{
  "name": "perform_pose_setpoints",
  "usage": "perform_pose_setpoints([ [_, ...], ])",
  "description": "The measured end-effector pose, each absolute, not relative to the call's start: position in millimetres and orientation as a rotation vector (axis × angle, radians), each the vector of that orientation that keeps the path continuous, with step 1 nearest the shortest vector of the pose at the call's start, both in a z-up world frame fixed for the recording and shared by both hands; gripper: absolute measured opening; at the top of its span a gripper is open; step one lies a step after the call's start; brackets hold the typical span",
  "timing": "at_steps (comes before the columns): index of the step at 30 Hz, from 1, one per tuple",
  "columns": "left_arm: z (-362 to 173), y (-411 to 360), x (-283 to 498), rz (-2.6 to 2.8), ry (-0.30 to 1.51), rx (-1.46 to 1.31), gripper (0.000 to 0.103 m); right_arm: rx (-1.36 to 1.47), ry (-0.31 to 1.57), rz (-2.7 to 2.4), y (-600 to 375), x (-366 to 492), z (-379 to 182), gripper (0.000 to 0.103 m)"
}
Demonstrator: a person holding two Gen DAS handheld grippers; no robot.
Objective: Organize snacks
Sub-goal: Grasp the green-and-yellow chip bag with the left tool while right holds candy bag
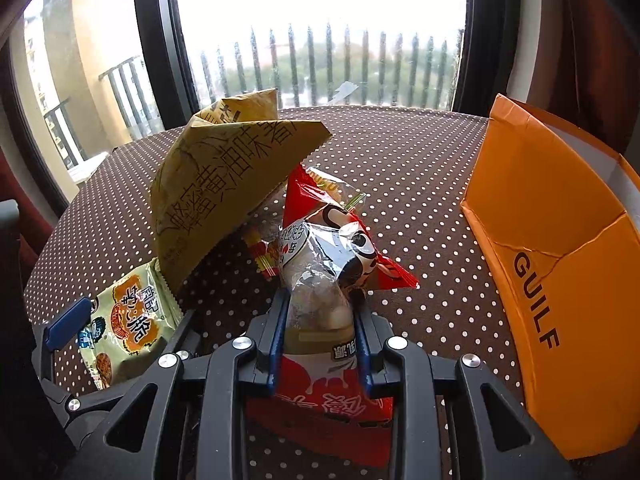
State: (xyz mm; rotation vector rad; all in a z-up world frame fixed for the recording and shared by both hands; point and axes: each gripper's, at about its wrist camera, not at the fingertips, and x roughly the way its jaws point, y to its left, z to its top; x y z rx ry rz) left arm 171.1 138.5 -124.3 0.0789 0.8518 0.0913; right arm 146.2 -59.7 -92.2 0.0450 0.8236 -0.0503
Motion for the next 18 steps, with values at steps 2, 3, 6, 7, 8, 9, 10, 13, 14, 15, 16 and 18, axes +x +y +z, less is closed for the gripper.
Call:
perform_pose_setpoints([
  [2,-125,134,164,0.088,0.851,0.081,0.097,0.04,0.823,-0.046,-60,144,-92,0.032],
  [3,-124,131,160,0.086,0.851,0.081,0.097,0.037,0.823,-0.044,-60,142,-92,0.032],
  [6,-123,128,151,0.075,0.854,0.052,0.097,0.037,0.823,-0.039,-63,136,-93,0.032],
  [7,-122,128,148,0.07,0.857,0.034,0.096,0.038,0.824,-0.038,-64,134,-92,0.032],
  [8,-121,127,145,0.071,0.856,0.02,0.096,0.042,0.825,-0.036,-66,133,-92,0.032],
  [9,-120,125,141,0.077,0.856,0.01,0.095,0.044,0.825,-0.034,-67,131,-92,0.032],
  [10,-119,121,137,0.08,0.851,0.006,0.095,0.046,0.825,-0.034,-68,130,-93,0.032],
  [13,-118,112,127,0.076,0.844,-0.003,0.093,0.045,0.824,-0.035,-74,124,-93,0.032],
  [14,-118,109,124,0.071,0.843,-0.003,0.092,0.047,0.825,-0.035,-76,122,-93,0.032],
  [15,-118,107,122,0.067,0.844,-0.001,0.092,0.047,0.826,-0.037,-79,121,-94,0.032],
  [16,-118,104,120,0.064,0.845,0.002,0.092,0.048,0.826,-0.038,-81,119,-94,0.032],
  [18,-118,99,118,0.063,0.842,0.011,0.092,0.055,0.825,-0.038,-86,117,-94,0.032],
])
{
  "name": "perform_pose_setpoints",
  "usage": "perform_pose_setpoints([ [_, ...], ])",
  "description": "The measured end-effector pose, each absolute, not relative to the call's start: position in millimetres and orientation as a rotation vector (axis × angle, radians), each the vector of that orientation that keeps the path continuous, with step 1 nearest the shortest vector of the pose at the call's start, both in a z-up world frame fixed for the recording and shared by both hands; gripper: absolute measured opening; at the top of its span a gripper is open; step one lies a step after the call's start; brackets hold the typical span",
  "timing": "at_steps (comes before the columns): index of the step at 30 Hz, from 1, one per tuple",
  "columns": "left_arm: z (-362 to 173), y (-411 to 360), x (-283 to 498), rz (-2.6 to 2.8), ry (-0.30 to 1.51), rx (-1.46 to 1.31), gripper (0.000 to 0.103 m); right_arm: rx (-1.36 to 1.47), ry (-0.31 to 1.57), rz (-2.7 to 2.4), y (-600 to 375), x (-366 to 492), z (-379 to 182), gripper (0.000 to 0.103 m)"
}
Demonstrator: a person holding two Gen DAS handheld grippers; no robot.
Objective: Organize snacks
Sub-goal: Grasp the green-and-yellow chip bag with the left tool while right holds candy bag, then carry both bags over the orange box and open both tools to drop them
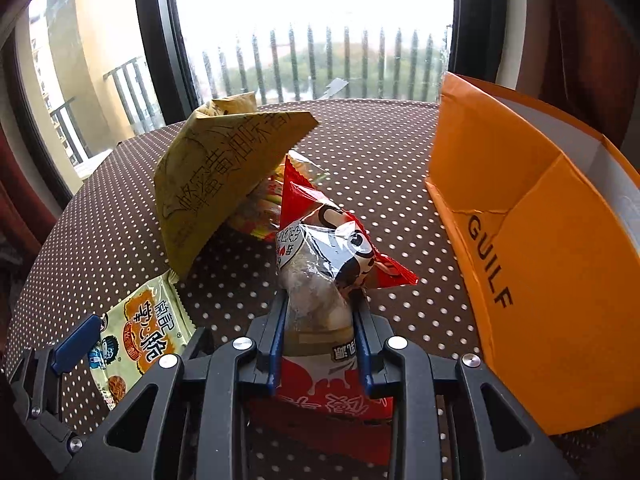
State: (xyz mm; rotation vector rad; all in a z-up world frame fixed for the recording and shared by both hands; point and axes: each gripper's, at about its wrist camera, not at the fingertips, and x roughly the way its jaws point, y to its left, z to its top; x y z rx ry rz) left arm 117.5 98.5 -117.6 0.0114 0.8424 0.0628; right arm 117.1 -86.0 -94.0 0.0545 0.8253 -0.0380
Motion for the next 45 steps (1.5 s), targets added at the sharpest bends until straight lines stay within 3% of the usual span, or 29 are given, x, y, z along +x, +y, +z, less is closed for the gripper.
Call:
perform_pose_setpoints([
  [13,-86,72,96,0.078,0.781,0.029,0.091,0.069,0.765,0.001,-99,107,-75,0.032],
  [32,5,37,88,0.05,0.615,0.038,0.091,0.02,0.602,0.058,-125,102,-2,0.032],
  [45,36,-11,84,-0.029,0.531,0.057,0.091,0.034,0.511,0.021,-169,93,31,0.032],
])
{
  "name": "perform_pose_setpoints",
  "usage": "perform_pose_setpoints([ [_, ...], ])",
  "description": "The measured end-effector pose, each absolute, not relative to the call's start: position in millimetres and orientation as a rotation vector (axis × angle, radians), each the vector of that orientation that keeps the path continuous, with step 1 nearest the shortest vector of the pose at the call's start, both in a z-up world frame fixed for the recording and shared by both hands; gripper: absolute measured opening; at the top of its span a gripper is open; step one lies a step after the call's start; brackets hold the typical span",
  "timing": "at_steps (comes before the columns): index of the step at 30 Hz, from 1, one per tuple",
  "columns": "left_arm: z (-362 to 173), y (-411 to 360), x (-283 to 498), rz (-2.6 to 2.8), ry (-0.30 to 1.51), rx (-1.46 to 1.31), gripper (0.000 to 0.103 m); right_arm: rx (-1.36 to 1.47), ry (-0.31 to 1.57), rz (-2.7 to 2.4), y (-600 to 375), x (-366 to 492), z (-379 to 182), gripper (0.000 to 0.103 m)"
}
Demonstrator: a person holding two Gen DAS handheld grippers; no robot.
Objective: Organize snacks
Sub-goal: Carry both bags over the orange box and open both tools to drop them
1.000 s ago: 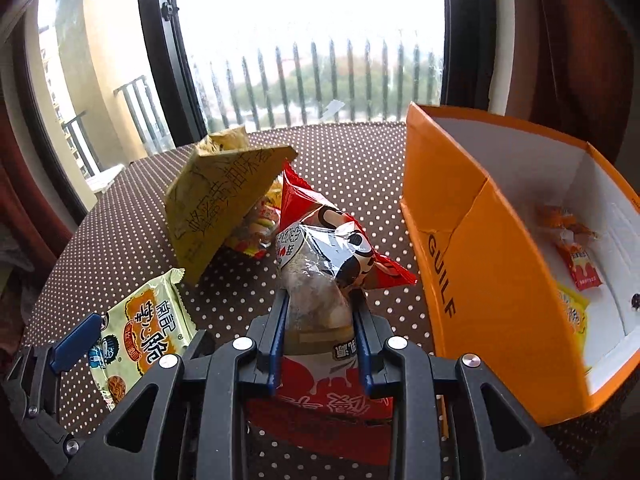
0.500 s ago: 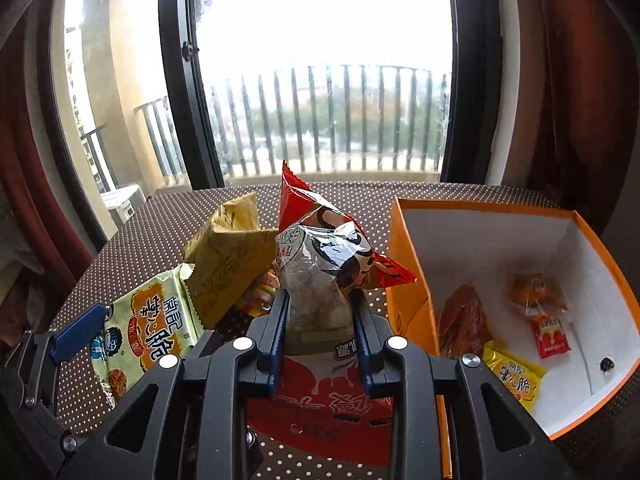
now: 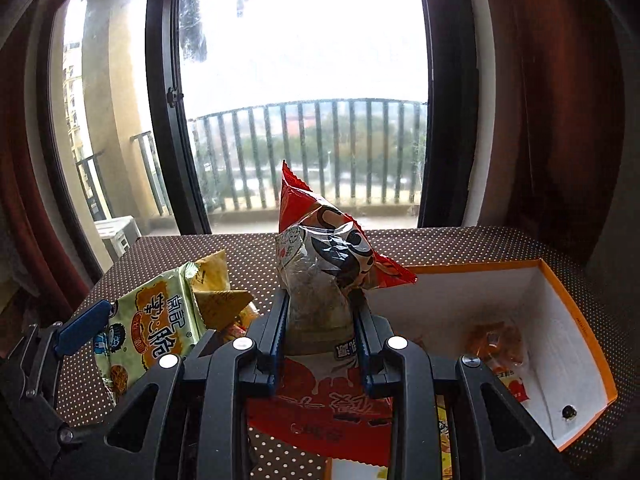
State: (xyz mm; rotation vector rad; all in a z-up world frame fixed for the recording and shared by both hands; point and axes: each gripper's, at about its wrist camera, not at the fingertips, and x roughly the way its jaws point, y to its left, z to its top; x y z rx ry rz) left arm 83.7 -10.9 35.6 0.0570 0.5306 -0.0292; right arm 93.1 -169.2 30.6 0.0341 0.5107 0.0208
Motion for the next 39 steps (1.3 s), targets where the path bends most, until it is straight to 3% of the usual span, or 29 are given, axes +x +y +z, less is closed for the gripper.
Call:
perform_pose_setpoints([
  [24,33,-112,101,-0.27,0.524,0.148,0.091,0.12,0.48,-0.183,-286,73,32,0.032],
  [39,-1,-169,128,-0.404,0.71,0.206,0.092,0.2,0.557,-0.274,-339,74,2,0.032],
])
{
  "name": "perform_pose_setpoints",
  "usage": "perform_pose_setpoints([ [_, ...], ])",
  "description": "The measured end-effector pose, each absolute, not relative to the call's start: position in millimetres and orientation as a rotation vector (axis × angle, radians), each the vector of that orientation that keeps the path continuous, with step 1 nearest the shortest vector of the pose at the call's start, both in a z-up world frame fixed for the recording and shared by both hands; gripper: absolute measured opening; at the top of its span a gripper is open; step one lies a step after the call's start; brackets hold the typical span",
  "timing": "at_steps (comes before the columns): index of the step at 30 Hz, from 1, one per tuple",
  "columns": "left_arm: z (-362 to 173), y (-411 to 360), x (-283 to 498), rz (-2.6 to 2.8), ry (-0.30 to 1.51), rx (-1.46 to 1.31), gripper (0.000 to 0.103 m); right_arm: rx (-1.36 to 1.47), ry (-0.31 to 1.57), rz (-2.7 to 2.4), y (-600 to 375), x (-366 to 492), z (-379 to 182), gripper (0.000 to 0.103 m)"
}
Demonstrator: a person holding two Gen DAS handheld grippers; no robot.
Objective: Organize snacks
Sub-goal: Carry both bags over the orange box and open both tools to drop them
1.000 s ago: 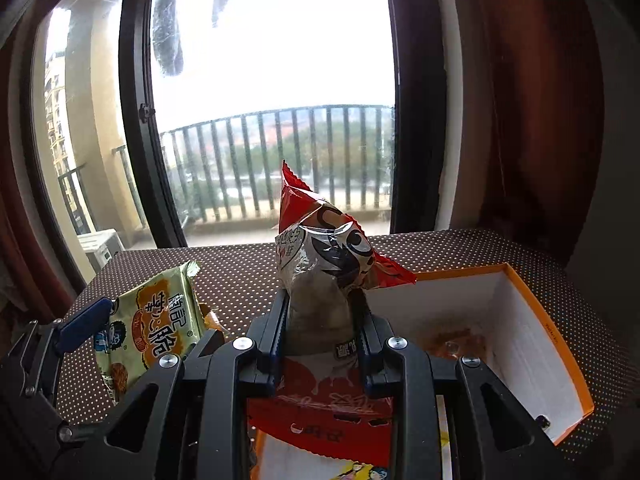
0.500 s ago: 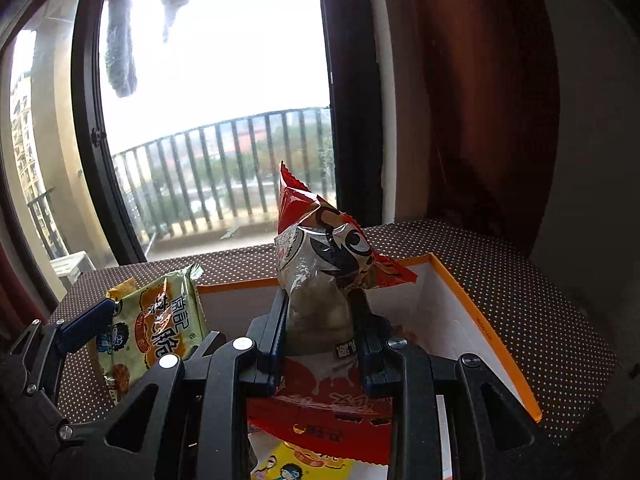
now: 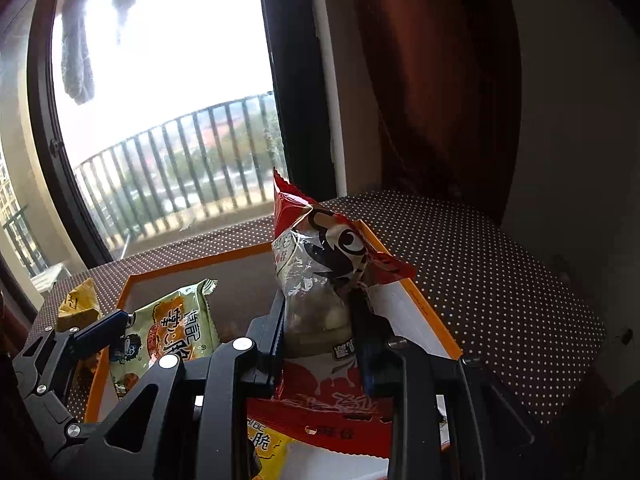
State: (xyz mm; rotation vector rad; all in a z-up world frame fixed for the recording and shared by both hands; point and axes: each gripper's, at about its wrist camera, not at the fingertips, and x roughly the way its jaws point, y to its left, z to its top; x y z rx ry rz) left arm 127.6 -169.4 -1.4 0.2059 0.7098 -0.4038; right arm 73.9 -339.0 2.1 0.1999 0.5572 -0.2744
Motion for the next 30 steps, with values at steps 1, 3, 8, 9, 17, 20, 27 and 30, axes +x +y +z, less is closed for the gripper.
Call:
perform_pose_setpoints([
  [1,-4,-171,128,-0.41,0.729,0.209,0.092,0.207,0.564,-0.276,-341,74,-1,0.032],
  [3,-10,-175,129,-0.419,0.767,0.223,0.092,0.218,0.58,-0.278,-344,75,-6,0.032],
  [8,-15,-175,133,-0.397,0.808,0.272,0.097,0.224,0.613,-0.266,-342,82,-19,0.032],
  [9,-16,-174,132,-0.389,0.806,0.28,0.097,0.225,0.619,-0.258,-344,82,-19,0.032],
  [17,-13,-170,128,-0.379,0.79,0.329,0.099,0.21,0.64,-0.217,-344,84,-20,0.031],
  [20,-13,-168,128,-0.369,0.786,0.332,0.099,0.205,0.649,-0.201,-343,87,-20,0.031],
  [27,-5,-157,128,-0.339,0.751,0.315,0.099,0.208,0.676,-0.133,-333,102,-19,0.032],
  [30,-3,-150,131,-0.331,0.756,0.285,0.099,0.199,0.671,-0.126,-326,107,-17,0.047],
])
